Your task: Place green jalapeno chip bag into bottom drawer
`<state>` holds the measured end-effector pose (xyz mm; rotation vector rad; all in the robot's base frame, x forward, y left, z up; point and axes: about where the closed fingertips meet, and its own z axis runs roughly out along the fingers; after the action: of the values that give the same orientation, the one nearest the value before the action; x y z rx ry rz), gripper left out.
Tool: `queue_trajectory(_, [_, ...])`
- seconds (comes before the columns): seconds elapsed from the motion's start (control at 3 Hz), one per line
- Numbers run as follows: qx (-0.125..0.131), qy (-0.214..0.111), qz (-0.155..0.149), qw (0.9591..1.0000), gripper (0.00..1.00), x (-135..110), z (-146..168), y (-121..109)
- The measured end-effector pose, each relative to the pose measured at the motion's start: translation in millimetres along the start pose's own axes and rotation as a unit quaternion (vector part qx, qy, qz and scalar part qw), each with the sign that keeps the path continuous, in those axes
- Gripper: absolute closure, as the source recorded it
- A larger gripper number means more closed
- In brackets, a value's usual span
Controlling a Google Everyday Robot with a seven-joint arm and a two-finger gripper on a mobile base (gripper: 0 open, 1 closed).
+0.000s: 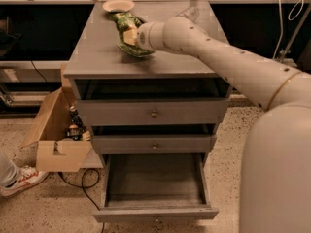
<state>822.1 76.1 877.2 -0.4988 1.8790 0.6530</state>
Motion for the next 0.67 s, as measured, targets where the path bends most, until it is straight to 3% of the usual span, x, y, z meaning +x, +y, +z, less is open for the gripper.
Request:
queue_trajectory(0.33, [-0.014, -0.034, 0.005, 0.9993, 1.0, 2, -40, -34])
queue_trajectory(0.67, [-0.012, -0.055, -0.017, 0.9982, 1.0, -5, -69, -42])
